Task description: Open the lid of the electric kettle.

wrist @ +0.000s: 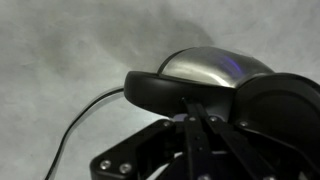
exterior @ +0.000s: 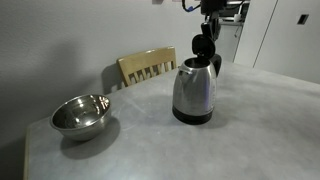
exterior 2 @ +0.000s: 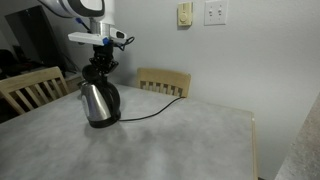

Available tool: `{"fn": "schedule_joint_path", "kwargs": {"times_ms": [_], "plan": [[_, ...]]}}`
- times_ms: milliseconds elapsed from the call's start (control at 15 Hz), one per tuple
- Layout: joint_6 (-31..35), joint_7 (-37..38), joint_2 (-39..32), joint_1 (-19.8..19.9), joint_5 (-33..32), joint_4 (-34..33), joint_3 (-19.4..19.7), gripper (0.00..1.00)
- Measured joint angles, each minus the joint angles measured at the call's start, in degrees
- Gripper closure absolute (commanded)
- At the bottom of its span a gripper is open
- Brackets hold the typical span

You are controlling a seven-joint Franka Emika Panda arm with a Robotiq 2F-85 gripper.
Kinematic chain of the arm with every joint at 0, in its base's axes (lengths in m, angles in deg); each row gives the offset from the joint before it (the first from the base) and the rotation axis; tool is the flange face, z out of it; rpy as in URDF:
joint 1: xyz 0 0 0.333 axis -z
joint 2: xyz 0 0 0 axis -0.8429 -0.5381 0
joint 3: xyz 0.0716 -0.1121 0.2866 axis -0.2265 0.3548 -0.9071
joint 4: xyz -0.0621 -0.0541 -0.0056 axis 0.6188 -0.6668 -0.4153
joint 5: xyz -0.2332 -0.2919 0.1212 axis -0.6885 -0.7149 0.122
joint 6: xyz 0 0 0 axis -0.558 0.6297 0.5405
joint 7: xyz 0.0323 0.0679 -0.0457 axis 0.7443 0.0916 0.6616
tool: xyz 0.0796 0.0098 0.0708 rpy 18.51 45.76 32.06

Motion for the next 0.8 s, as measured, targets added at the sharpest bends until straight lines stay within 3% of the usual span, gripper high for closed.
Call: {"fn": "schedule_joint_path", "kwargs": {"times_ms": [400, 800], "plan": [[1.27, -0.23, 0.69, -0.38, -0.58, 0.2, -0.97, 1.0], [3.84, -1.45, 6.59, -1.03, -2.18, 3.05, -2.28, 1.0]]}}
